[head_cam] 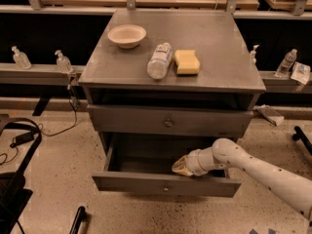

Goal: Open middle drawer

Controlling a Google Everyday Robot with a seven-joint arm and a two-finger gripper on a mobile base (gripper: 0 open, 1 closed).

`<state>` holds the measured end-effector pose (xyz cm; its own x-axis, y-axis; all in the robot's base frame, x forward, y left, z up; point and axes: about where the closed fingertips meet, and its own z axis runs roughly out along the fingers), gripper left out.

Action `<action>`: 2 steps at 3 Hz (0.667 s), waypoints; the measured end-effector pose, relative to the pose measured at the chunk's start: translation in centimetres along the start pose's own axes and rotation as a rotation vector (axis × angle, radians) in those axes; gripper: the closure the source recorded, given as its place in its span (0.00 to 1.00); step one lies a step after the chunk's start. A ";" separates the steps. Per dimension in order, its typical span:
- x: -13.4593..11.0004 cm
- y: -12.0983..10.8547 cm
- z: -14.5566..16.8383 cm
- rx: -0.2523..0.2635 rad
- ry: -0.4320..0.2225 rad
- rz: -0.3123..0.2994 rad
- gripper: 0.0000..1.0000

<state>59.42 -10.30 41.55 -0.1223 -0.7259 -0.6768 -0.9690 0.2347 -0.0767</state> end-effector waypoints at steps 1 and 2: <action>-0.8 3.2 0.0 -0.045 -0.048 -0.006 1.00; -0.9 3.4 0.0 -0.048 -0.051 -0.006 1.00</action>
Offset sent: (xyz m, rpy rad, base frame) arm -0.1328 0.0269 0.0350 0.1924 0.0712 0.1041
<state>56.21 -8.89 41.90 -0.1063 -0.6927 -0.7133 -0.9790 0.1983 -0.0466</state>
